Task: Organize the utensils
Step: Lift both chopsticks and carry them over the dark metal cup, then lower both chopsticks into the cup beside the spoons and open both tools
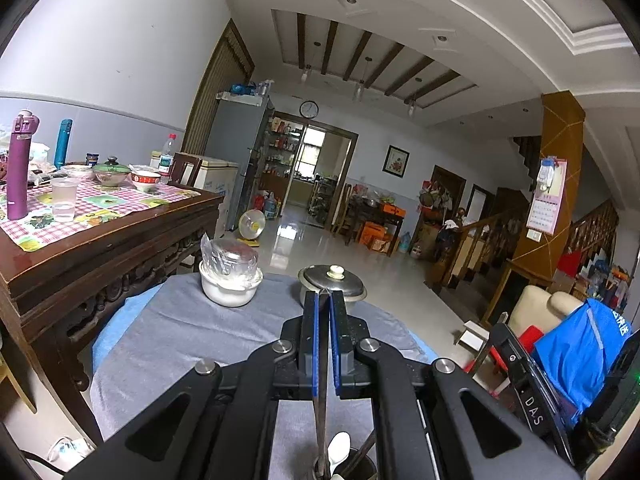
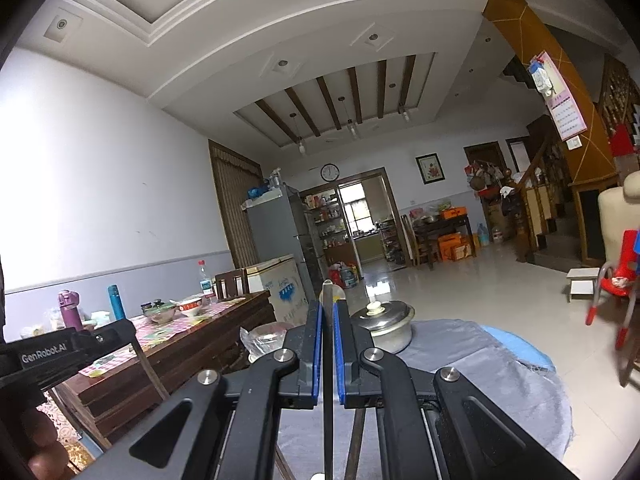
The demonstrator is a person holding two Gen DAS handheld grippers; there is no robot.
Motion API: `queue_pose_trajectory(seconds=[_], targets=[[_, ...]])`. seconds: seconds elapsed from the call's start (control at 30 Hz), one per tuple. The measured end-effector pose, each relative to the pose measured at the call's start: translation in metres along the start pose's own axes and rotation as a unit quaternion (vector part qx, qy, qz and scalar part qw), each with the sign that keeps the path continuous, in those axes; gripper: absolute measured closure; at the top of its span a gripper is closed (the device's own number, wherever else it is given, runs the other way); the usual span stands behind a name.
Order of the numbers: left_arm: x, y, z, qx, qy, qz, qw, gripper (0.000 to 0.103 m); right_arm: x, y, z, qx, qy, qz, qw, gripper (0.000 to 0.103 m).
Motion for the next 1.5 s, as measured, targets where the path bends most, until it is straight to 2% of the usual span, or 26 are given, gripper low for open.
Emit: queue_pose_trajectory(seconds=[0.9, 1.5], targets=[[-0.025, 0.007, 0.025, 0.021, -0.038, 0.025, 0.9987, 0.098, -0.021, 0.016, 0.005, -0.001, -0.033, 0.019, 0.999, 0.097], [-0.036, 0.016, 0.029, 0.006, -0.058, 0.026, 0.998, 0.098, -0.029, 0.025, 0.01, -0.002, -0.052, 0.038, 0.998, 0.097]])
Point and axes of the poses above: each gripper's, at about its wrist camera, not at the fingertips, and z roughly the way its jaws point, y to its right, x to its top, the point moved 10 cm from there along z, roughly the way its jaws point, and after that the axes turned 5 degrees about x, right-handed, at the moved point
